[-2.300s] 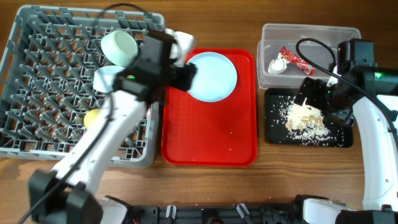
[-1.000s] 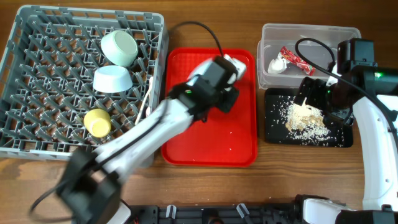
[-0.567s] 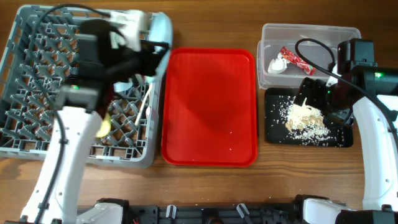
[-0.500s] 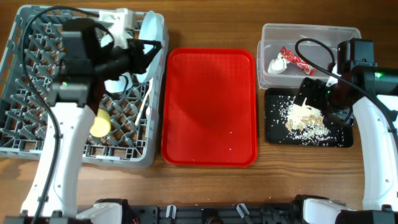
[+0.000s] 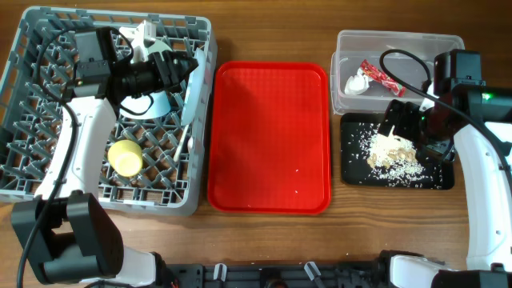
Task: Sort waste into correct bins and load items into the dishwasher rack
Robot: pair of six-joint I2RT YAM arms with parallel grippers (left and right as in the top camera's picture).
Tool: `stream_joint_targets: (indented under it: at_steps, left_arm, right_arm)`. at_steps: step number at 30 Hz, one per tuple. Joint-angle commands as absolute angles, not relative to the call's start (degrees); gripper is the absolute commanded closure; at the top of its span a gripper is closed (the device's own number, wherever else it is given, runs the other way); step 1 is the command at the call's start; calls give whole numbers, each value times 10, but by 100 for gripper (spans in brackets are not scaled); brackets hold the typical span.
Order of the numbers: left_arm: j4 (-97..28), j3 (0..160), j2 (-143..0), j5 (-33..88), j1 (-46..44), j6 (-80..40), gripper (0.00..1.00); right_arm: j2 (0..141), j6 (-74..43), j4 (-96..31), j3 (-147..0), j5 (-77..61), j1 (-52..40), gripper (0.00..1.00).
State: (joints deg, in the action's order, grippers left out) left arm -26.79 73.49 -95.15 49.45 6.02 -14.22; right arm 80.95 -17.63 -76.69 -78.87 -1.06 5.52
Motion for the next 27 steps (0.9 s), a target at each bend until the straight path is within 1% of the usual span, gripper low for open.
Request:
stream_joint_targets:
  at_steps: [1,2,3,4,5,6,9,10,12,14,15,18,19,23,24,27]
  left_arm:
    - [-266,736,-937,477,69,-137,24]
    - [-266,736,-926,473,73,-137,18]
    - [-272,736,-906,450,77,-137,7]
    - [-287,736,-886,402,79,-137,0]
    - [-326,736,-859,317,79,-138,0]
    - [-351,736,-849,279,79,-138,0]
    - [-498,736,-833,79,67,-164,0]
    - [-542,735,-835,40,61,-164,0]
    - [-609,735,-835,25,59,-164,0]
    - [-658,735,-835,25,59,-165,0]
    - [-684,735,-835,19,59,-173,0]
    - [-722,730,-828,18,55,-159,0]
    - [-713,719,-806,19,46,-140,0]
    - [-646,626,-626,18,-2,-132,0]
    - [-618,588,-561,18,-18,-126,0]
    - [-580,520,-426,18,-44,-127,0]
  right_arm:
    - [808,-165,-765,-788,-14,58,0]
    - [808,-163,-762,-788,-16,58,0]
    - [808,-132,-757,-788,-43,57,0]
    - [808,-85,-749,-788,-102,57,0]
    - [808,-73,-731,-788,-146,53,0]
    - [808,-73,-716,-788,-150,48,0]
    - [808,-60,-617,-788,-149,7,0]
    - [808,-60,-580,-788,-143,-11,0]
    - [814,-66,-533,-788,-115,-44,0]
    - [823,-79,-548,-788,-92,-46,0]
    - [824,-114,-566,-788,-69,-45,0]
    - [807,-137,-581,-776,-85,-37,0]
    - [783,-137,-578,-759,-88,-37,0]
    - [609,-136,-498,-606,-86,-37,0]
    - [557,-136,-480,-566,-85,-37,0]
    - [429,-136,-484,-506,-51,-37,0]
